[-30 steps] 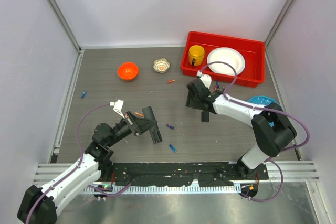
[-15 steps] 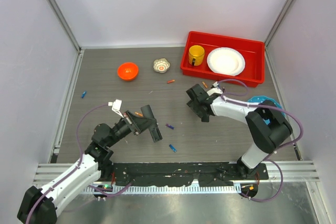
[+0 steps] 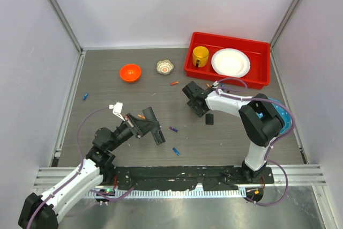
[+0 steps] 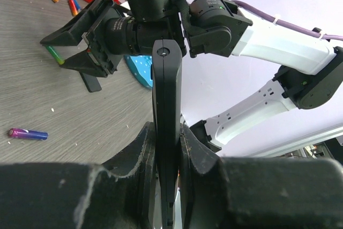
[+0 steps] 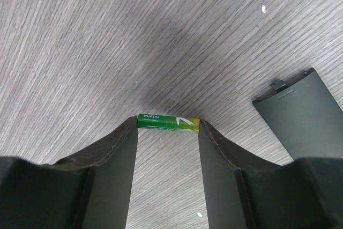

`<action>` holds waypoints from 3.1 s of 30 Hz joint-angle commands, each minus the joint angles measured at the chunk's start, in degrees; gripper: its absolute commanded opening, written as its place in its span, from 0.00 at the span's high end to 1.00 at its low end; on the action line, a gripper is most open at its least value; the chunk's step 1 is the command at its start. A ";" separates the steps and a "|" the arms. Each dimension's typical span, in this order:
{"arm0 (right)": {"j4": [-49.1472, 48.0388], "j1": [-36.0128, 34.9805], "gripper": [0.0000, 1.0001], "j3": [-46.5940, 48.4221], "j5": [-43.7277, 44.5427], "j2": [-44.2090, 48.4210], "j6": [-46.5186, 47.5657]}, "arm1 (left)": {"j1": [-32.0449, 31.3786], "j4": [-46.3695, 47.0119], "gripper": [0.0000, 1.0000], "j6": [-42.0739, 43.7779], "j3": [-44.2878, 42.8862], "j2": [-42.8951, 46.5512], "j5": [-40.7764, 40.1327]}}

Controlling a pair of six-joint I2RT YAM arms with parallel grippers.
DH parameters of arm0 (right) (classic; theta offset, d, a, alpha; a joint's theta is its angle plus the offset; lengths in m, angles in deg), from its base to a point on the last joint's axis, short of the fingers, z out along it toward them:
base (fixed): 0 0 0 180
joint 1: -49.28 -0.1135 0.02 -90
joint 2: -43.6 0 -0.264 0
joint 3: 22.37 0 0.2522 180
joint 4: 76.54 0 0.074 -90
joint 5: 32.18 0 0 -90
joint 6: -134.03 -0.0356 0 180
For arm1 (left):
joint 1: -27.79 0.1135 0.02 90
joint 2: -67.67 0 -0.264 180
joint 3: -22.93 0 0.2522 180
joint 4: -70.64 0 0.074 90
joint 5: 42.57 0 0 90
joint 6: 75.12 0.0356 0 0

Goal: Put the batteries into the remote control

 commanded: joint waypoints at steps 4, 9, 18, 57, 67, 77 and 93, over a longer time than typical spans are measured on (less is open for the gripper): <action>5.40 -0.26 0.55 0.48 2.41 -1.68 0.97 | 0.28 1.09 1.00 1.38 0.36 0.78 -0.92; 5.40 -0.17 0.49 0.74 1.88 -1.76 1.77 | 0.28 1.44 1.00 1.12 0.36 0.51 -0.92; 5.23 -0.34 0.37 1.97 -0.49 -1.94 4.66 | 0.28 0.56 1.00 0.94 0.45 1.30 -0.57; -11.65 3.00 0.56 2.06 -13.77 0.17 75.33 | 0.28 0.56 1.00 0.94 0.45 3.94 4.71; -11.56 3.08 0.69 1.80 -13.77 -1.15 73.31 | 0.28 0.65 1.00 1.12 0.62 3.68 4.36; -11.30 3.26 0.67 2.67 -14.29 -1.06 72.52 | 0.28 1.26 1.00 1.03 0.71 2.80 3.92; -9.36 3.79 0.74 4.08 -16.32 -2.82 71.82 | 0.28 1.62 1.00 1.11 0.89 2.27 3.92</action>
